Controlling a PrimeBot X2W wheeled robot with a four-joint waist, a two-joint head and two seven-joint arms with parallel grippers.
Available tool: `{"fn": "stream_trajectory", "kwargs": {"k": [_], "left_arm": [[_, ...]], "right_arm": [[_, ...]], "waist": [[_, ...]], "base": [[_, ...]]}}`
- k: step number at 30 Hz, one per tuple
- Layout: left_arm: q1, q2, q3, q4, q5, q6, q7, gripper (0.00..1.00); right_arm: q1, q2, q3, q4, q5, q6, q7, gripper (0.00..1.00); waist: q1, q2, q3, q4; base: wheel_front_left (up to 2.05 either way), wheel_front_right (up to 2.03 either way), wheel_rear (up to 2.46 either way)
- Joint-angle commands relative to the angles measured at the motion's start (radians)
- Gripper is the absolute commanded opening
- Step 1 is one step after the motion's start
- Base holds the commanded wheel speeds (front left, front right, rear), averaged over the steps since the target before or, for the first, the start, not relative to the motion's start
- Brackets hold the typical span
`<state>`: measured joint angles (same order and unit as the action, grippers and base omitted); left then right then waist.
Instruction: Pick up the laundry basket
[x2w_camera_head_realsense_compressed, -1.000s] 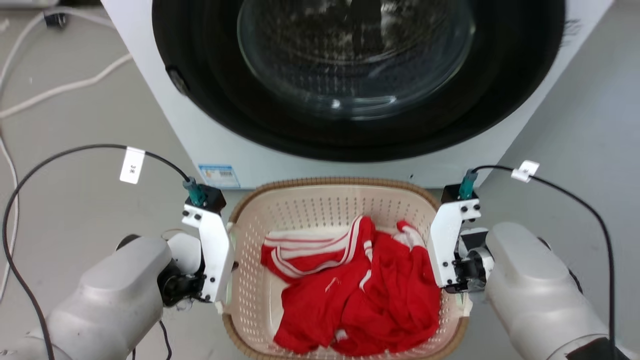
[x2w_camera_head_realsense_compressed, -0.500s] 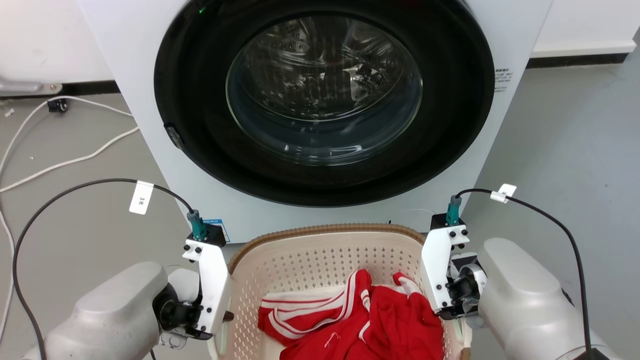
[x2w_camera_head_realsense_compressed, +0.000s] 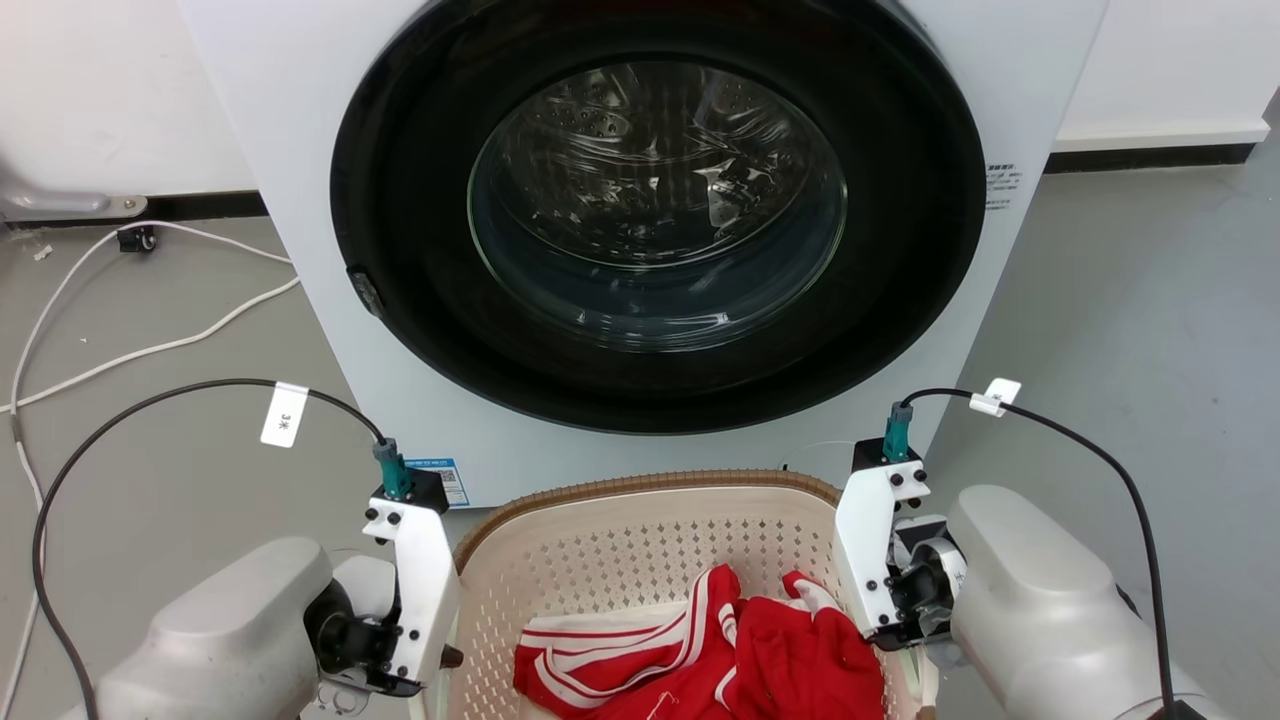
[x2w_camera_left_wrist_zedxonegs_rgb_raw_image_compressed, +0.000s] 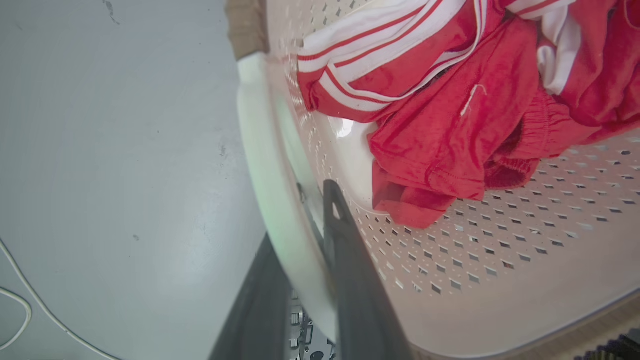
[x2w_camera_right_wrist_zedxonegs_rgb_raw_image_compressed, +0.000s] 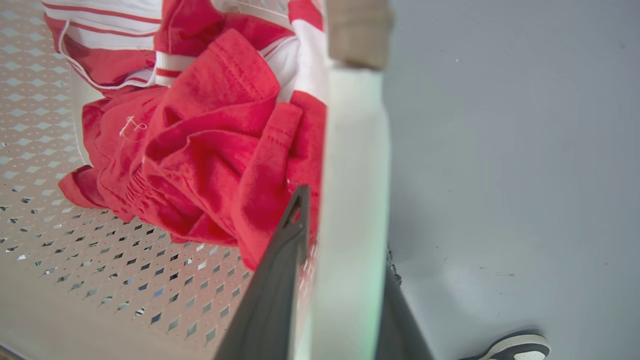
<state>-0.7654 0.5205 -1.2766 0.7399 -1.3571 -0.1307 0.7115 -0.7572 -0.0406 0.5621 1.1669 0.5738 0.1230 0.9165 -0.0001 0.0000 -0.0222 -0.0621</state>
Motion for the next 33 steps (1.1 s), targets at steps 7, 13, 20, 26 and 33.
{"fn": "stream_trajectory", "kwargs": {"k": [7,13,20,26,33], "left_arm": [[0.016,0.02,-0.006,0.038,0.002,0.001,0.011,0.0],[0.002,0.013,-0.006,0.04,0.001,0.001,0.009,0.0],[-0.006,0.012,-0.007,0.044,-0.006,0.001,0.014,0.0],[-0.009,0.01,-0.007,0.051,-0.007,0.001,0.021,0.0],[-0.014,0.007,-0.007,0.06,-0.009,0.001,0.022,0.0]], "right_arm": [[-0.002,-0.019,0.029,0.012,0.009,0.014,-0.006,0.0],[-0.018,-0.019,0.041,0.018,0.024,0.014,-0.016,0.0],[-0.032,-0.019,0.055,0.028,0.037,0.014,-0.025,0.0],[-0.033,-0.019,0.068,0.031,0.052,0.014,-0.027,0.0],[-0.042,-0.019,0.082,0.035,0.067,0.014,-0.034,0.0]], "waist": [[0.0001,0.0,-0.007,0.0],[0.0001,0.0,-0.002,0.002],[0.0001,0.0,0.003,0.003],[0.0001,0.0,0.004,0.005],[0.0001,0.0,0.007,0.006]], "base": [[0.0,0.0,0.0],[0.0,0.0,0.0],[0.0,0.0,0.0],[0.0,0.0,0.0],[0.0,0.0,0.0]]}}
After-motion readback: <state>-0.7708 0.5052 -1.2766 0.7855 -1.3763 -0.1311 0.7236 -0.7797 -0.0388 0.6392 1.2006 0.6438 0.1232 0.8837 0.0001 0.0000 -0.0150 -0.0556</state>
